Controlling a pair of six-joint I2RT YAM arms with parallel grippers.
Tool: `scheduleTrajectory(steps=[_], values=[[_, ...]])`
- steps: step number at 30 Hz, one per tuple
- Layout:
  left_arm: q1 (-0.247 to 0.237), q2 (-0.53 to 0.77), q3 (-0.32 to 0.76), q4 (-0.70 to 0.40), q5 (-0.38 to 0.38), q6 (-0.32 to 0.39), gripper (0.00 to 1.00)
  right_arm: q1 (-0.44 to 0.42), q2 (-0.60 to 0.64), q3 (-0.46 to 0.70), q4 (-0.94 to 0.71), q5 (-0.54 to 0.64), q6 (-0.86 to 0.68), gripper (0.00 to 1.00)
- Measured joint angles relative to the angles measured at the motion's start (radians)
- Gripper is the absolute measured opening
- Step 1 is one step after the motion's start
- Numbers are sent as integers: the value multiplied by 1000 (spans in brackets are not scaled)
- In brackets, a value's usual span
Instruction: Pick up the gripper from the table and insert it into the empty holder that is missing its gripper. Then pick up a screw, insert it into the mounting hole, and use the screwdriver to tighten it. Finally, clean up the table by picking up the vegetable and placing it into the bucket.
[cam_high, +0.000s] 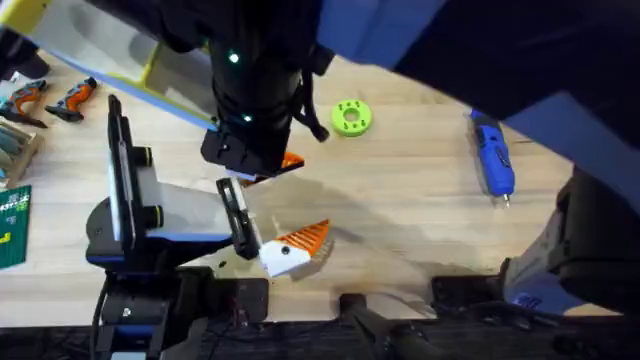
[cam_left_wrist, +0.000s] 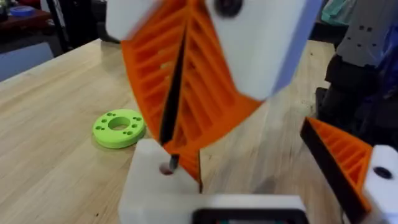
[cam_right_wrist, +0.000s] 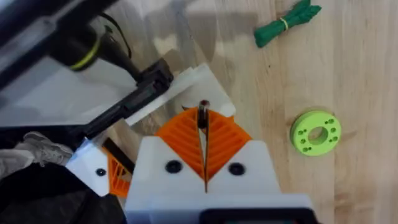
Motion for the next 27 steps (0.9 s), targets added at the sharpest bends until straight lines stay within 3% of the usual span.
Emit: scheduleTrajectory(steps=[27], values=[[0,0,0,0,0,-5,986,-2,20,5,13,0,0,6]])
